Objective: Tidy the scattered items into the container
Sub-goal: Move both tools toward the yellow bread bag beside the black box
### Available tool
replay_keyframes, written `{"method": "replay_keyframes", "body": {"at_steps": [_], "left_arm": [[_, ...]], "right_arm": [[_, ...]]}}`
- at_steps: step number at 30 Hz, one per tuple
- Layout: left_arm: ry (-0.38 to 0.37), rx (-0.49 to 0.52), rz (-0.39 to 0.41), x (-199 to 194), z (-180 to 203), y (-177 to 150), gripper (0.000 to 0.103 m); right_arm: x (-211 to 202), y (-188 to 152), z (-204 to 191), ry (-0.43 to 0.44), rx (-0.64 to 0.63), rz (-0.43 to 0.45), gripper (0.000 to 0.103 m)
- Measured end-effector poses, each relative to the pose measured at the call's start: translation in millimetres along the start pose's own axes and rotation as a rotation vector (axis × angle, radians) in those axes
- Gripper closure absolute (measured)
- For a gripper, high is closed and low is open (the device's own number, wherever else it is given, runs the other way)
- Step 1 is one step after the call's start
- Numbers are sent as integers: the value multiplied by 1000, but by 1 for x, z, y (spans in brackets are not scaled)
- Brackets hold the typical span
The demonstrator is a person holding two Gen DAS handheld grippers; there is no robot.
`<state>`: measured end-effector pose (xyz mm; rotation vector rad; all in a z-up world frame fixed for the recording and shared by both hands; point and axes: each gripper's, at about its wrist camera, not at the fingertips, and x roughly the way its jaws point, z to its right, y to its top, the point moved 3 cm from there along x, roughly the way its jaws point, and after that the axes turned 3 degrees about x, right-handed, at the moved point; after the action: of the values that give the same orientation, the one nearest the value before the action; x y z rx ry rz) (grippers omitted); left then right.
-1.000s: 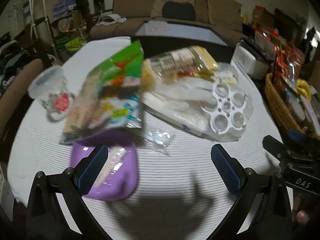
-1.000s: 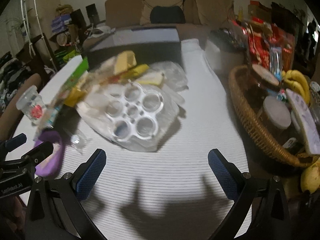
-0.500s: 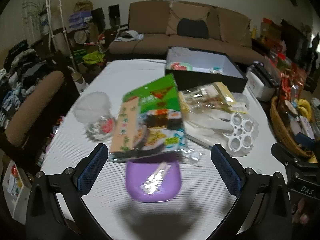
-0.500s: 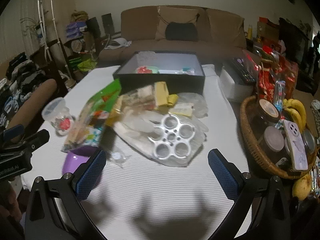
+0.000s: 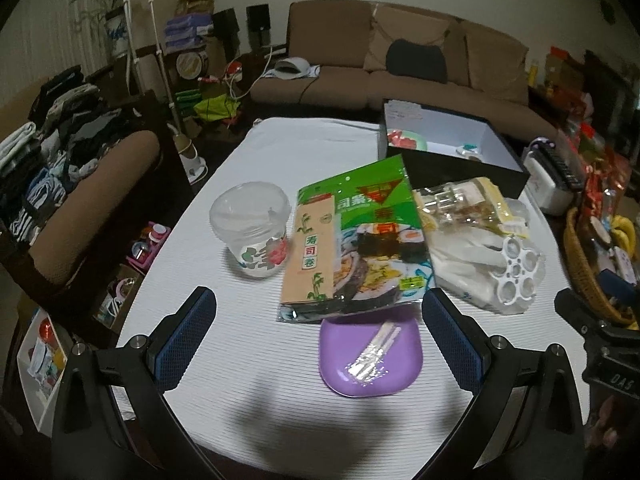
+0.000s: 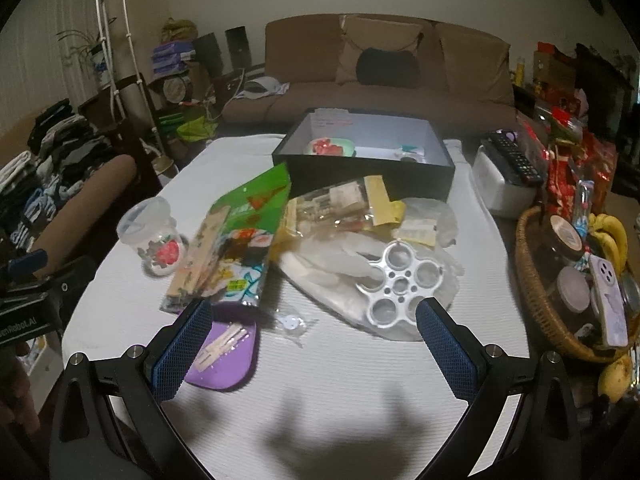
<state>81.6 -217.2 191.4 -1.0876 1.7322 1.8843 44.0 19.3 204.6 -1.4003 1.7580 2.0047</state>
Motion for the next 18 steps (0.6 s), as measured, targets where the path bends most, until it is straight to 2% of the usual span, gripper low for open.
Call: {"method": "replay_keyframes", "body": {"at_steps": [6, 18], "left_arm": [[-15, 12, -15, 24, 12, 25, 0], [-74, 48, -52, 113, 79, 116, 0]], "right_arm": [[19, 27, 8, -16, 5, -2, 0], [91, 111, 59, -91, 10, -12, 0]]}}
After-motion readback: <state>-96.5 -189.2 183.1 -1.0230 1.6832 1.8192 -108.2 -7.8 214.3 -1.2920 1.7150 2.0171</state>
